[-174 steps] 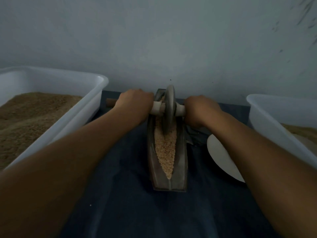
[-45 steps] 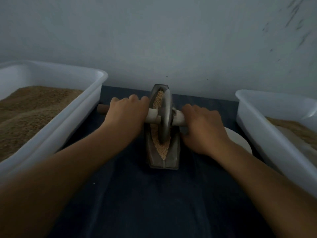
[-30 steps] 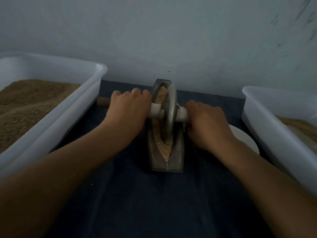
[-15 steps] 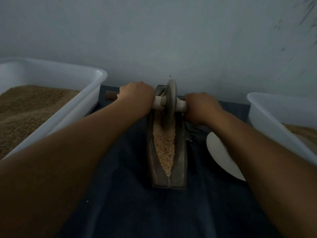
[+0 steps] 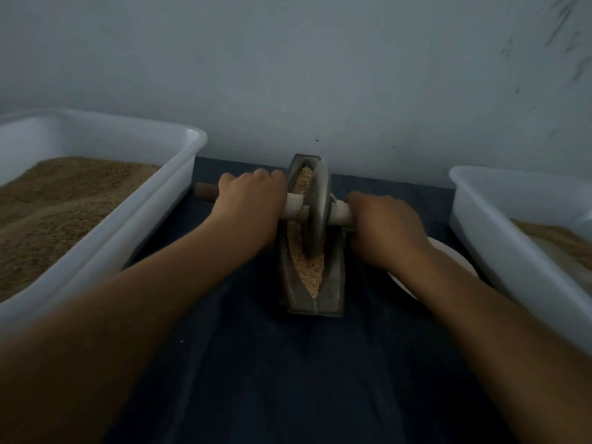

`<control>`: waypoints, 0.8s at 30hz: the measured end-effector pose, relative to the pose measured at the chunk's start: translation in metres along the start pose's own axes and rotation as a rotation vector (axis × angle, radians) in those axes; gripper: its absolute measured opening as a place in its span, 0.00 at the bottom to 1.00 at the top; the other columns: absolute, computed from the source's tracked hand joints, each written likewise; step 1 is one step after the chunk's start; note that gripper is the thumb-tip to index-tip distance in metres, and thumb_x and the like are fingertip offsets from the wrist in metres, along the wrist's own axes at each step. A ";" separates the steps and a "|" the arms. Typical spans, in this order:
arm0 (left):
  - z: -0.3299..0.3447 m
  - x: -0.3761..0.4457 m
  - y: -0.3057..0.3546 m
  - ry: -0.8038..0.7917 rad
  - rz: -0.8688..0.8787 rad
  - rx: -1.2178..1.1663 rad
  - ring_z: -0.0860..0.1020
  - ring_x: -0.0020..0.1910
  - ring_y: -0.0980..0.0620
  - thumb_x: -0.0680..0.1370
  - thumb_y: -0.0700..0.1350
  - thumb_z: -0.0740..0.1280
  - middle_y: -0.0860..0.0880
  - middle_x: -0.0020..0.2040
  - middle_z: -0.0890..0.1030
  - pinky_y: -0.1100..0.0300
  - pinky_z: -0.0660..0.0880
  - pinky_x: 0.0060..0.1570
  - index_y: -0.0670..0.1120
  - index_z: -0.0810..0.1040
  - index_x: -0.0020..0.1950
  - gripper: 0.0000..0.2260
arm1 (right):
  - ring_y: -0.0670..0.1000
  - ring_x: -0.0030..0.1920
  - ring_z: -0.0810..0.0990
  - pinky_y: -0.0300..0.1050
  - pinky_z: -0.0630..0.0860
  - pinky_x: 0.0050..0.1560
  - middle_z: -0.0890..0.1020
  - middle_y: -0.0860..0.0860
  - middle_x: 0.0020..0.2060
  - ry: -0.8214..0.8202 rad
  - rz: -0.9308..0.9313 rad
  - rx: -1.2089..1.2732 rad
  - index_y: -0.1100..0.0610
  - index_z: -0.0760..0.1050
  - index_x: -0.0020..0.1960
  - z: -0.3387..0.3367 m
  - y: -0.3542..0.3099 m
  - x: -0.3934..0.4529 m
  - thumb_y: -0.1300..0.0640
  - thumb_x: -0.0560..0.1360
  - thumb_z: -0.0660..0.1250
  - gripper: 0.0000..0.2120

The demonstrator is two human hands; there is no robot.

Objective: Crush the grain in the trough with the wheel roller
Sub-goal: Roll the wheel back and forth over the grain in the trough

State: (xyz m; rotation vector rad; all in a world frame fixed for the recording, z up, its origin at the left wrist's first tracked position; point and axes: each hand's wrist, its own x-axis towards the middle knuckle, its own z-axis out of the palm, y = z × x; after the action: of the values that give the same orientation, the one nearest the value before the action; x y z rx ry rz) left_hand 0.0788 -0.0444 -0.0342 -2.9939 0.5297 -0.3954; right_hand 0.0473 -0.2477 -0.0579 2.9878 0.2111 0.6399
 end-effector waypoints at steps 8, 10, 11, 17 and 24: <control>-0.002 -0.049 0.001 0.162 0.055 -0.047 0.72 0.51 0.49 0.71 0.45 0.73 0.48 0.53 0.69 0.51 0.68 0.53 0.48 0.62 0.56 0.22 | 0.55 0.34 0.74 0.45 0.61 0.35 0.78 0.53 0.37 0.129 -0.109 -0.031 0.57 0.74 0.46 -0.021 -0.008 -0.037 0.56 0.68 0.73 0.11; 0.000 -0.057 0.000 0.177 0.059 -0.056 0.71 0.49 0.50 0.71 0.47 0.73 0.48 0.53 0.69 0.51 0.69 0.53 0.49 0.61 0.55 0.23 | 0.54 0.33 0.72 0.44 0.60 0.35 0.77 0.53 0.35 0.159 -0.117 -0.051 0.57 0.74 0.45 -0.024 -0.010 -0.039 0.57 0.67 0.74 0.11; 0.001 -0.059 0.000 0.178 0.060 -0.057 0.70 0.49 0.50 0.70 0.47 0.74 0.48 0.53 0.69 0.51 0.69 0.52 0.49 0.61 0.55 0.23 | 0.54 0.32 0.71 0.44 0.60 0.35 0.77 0.54 0.35 0.170 -0.119 -0.055 0.58 0.74 0.44 -0.024 -0.011 -0.039 0.58 0.66 0.74 0.11; 0.007 -0.040 -0.005 0.116 0.035 -0.060 0.74 0.50 0.48 0.70 0.47 0.75 0.47 0.53 0.71 0.49 0.70 0.50 0.49 0.62 0.53 0.23 | 0.58 0.35 0.75 0.46 0.58 0.36 0.79 0.54 0.36 0.159 -0.114 -0.118 0.58 0.74 0.44 -0.013 -0.010 -0.019 0.57 0.68 0.72 0.09; 0.013 0.015 -0.010 0.044 0.014 -0.040 0.77 0.50 0.44 0.74 0.43 0.71 0.45 0.53 0.77 0.50 0.67 0.45 0.46 0.67 0.54 0.16 | 0.56 0.38 0.74 0.44 0.58 0.31 0.80 0.52 0.42 -0.050 0.015 -0.108 0.52 0.73 0.47 0.005 0.003 0.031 0.52 0.68 0.72 0.11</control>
State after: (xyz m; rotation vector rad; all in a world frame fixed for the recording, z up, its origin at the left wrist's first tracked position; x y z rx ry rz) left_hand 0.0994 -0.0396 -0.0423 -3.0246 0.5691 -0.4555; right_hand 0.0777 -0.2466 -0.0501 2.9008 0.1462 0.5586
